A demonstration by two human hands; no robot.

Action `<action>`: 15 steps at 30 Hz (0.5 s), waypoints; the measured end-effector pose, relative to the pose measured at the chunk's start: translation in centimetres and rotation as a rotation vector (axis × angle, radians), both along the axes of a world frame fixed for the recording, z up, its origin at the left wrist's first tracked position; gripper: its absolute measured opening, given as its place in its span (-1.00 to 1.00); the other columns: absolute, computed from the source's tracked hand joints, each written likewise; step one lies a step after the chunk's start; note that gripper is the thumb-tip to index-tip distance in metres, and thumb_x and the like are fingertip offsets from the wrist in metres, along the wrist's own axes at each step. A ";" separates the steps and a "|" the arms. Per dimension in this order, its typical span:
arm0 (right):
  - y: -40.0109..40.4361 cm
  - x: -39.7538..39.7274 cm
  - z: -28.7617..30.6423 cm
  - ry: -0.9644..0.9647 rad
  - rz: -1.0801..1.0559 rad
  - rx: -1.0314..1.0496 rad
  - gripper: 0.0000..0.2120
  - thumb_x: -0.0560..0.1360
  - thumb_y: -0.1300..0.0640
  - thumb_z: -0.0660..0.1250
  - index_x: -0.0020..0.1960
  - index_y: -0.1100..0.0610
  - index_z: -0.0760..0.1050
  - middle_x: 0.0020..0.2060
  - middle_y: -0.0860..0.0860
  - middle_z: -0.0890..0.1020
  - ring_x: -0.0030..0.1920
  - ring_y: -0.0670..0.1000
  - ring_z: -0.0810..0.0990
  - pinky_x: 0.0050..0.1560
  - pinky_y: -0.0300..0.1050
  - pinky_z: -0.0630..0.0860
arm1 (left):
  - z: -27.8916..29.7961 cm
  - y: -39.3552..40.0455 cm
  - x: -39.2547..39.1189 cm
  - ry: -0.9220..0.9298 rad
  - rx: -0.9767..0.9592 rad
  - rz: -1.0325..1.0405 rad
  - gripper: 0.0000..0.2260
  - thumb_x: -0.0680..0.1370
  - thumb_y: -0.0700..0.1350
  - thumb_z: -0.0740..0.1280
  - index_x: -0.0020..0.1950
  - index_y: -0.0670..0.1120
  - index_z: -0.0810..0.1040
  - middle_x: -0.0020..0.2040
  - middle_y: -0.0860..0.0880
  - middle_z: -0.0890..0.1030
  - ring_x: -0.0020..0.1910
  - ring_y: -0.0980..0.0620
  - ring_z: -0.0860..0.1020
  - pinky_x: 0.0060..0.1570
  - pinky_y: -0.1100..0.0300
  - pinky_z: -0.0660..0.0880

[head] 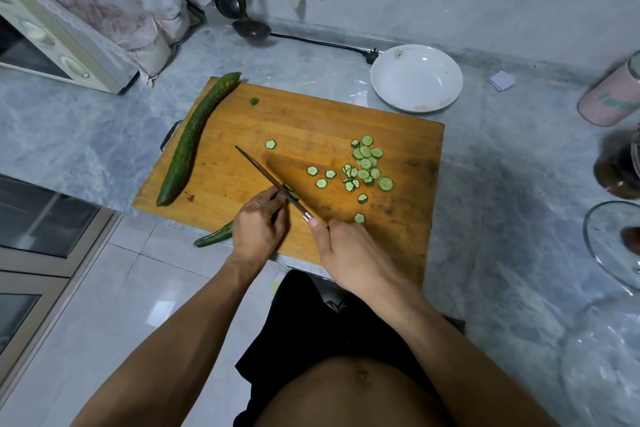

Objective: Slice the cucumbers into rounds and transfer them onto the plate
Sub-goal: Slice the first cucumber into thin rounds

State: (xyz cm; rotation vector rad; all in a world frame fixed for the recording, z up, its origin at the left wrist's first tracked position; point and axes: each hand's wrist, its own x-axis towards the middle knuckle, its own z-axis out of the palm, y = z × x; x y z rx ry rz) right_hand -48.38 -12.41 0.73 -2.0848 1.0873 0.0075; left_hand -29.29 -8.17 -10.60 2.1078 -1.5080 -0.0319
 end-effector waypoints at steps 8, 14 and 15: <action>-0.6 1.9 -1.0 -0.010 -0.076 0.044 -0.52 0.68 -0.17 -0.05 -0.20 0.13 0.38 -0.16 0.21 0.61 -0.15 0.26 0.57 -0.24 -0.01 0.42 | -0.2 -0.1 -0.2 -0.012 -0.023 0.002 -0.80 0.48 -0.17 0.31 -0.01 -0.15 0.69 0.12 -0.09 0.67 -0.05 -0.13 0.65 -0.27 0.15 0.54; -0.9 1.7 -1.3 -0.022 -0.082 0.088 -0.51 0.67 -0.18 -0.04 -0.20 0.14 0.38 -0.24 0.14 0.56 -0.16 0.24 0.58 -0.24 -0.03 0.41 | -0.2 0.0 -0.1 0.002 -0.004 0.032 -0.79 0.45 -0.18 0.36 0.03 -0.15 0.71 0.11 -0.13 0.67 -0.04 -0.14 0.67 -0.19 0.12 0.58; -1.0 1.5 -1.3 -0.019 -0.075 0.090 -0.51 0.67 -0.18 -0.05 -0.20 0.14 0.39 -0.26 0.12 0.54 -0.16 0.23 0.57 -0.25 -0.04 0.40 | -0.2 0.1 -0.1 0.008 -0.001 0.028 -0.78 0.45 -0.18 0.36 0.04 -0.15 0.70 0.12 -0.13 0.67 -0.04 -0.14 0.67 -0.16 0.11 0.59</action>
